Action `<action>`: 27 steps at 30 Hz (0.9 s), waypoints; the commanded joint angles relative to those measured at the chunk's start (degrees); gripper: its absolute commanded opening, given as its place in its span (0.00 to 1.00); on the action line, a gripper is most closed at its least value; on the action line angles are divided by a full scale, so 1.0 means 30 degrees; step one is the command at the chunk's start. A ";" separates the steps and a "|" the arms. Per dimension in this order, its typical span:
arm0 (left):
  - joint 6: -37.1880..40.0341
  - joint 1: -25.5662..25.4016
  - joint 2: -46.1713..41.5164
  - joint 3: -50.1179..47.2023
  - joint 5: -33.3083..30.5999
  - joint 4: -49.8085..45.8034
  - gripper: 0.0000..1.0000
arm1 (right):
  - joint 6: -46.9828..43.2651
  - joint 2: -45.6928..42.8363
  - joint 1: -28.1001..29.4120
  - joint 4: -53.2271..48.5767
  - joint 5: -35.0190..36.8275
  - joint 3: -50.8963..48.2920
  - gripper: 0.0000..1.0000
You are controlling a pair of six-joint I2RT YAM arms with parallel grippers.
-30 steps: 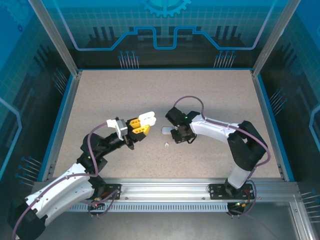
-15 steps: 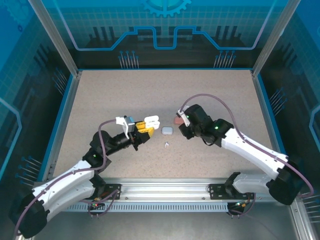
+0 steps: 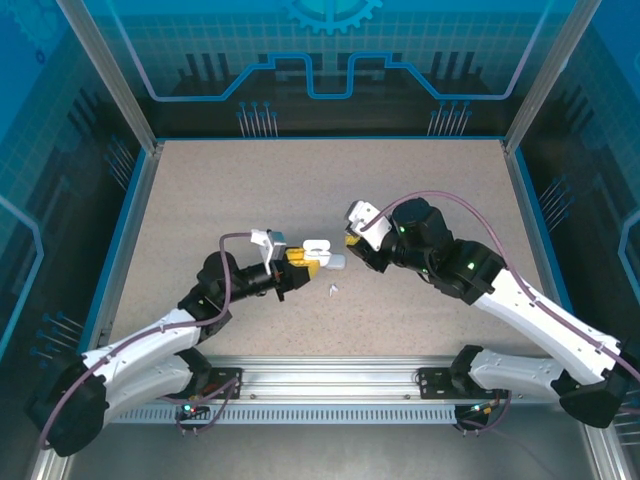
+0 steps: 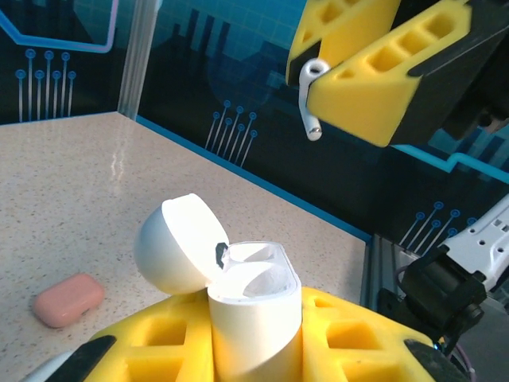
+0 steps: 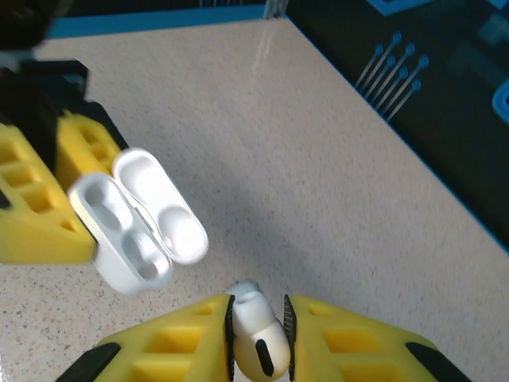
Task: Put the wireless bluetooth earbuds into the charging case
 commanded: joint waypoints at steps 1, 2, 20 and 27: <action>-0.0272 -0.0125 0.0279 0.0846 0.1166 0.0871 0.09 | -0.1375 0.0621 0.0620 -0.0535 -0.0165 0.0777 0.24; -0.0265 -0.0137 0.0304 0.0901 0.1208 0.0856 0.09 | -0.1457 0.0822 0.0738 -0.0617 -0.0063 0.0923 0.24; 0.0335 -0.0120 0.0084 0.1138 0.1168 0.0129 0.09 | -0.2377 0.2598 0.1873 -0.1160 0.1200 0.1657 0.24; 0.0245 -0.0118 0.0110 0.1184 0.1152 0.0228 0.09 | -0.2577 0.2985 0.2161 -0.1045 0.1944 0.1666 0.24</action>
